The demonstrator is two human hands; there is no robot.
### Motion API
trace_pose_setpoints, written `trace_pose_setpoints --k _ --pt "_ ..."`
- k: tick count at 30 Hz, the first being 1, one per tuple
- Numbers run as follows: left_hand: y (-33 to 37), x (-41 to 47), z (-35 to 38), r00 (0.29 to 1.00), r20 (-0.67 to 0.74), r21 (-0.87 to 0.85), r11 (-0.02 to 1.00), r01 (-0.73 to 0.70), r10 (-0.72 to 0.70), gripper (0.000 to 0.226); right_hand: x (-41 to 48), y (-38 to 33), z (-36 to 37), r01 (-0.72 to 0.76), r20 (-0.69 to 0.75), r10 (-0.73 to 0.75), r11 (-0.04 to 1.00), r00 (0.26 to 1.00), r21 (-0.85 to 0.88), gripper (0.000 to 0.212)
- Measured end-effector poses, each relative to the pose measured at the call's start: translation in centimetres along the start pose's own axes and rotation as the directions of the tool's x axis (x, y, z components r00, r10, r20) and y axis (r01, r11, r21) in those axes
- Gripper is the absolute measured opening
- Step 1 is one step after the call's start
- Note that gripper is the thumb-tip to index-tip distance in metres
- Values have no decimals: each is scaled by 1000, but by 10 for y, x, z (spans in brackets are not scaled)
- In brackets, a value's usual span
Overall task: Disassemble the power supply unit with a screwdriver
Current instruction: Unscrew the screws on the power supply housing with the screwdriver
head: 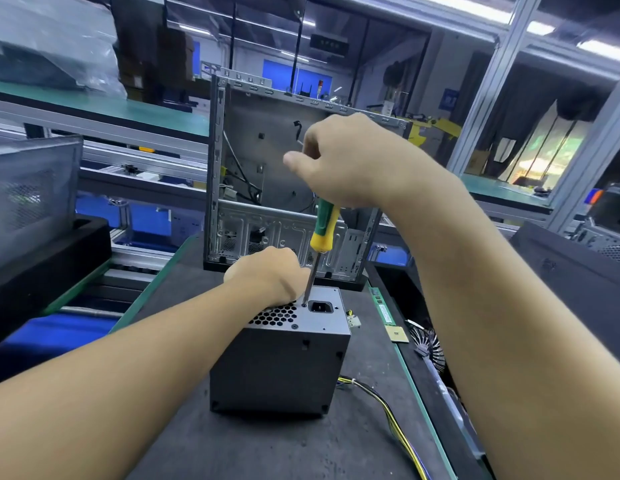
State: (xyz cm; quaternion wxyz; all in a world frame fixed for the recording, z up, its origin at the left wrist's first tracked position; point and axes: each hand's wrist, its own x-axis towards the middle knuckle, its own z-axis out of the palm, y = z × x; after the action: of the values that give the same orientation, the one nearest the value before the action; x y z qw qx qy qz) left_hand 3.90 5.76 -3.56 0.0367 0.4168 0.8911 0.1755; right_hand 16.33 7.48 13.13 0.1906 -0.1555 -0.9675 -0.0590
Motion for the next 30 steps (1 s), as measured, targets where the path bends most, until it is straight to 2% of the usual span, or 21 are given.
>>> trace_pose_setpoints --k 3,7,11,13,15,18,21,24,27,30 --pt "0 2 1 1000 -9 22 1000 -4 4 33 0 -3 3 108 -59 -105 993 993 48 18" --pt "0 5 4 1000 -23 35 999 12 -11 28 -5 -4 -6 90 74 -109 971 991 222 19" --pt "-1 6 5 1000 -21 30 1000 10 -9 30 -4 -2 -3 -22 127 7 992 992 122 23" --pt "-1 6 4 1000 -16 31 1000 6 -5 32 -3 -3 2 -56 80 54 998 995 12 32" --pt "0 5 3 1000 -6 32 999 0 0 32 -3 -4 5 -15 23 16 997 1000 -73 34" --pt "0 5 2 1000 -5 20 1000 4 -4 30 -2 -2 1 28 75 -32 998 997 54 20" --pt "0 4 4 1000 -15 14 1000 6 -6 28 -7 1 -9 0 151 -20 991 988 130 20" --pt "0 5 3 1000 -5 23 1000 -8 8 29 -7 1 -8 -37 150 17 991 989 126 23" --pt "1 6 2 1000 21 29 1000 -5 5 24 -5 -1 0 -102 88 100 995 991 16 33" --pt "1 5 1 1000 12 34 999 -2 2 23 -3 -3 7 -45 38 44 999 998 12 31"
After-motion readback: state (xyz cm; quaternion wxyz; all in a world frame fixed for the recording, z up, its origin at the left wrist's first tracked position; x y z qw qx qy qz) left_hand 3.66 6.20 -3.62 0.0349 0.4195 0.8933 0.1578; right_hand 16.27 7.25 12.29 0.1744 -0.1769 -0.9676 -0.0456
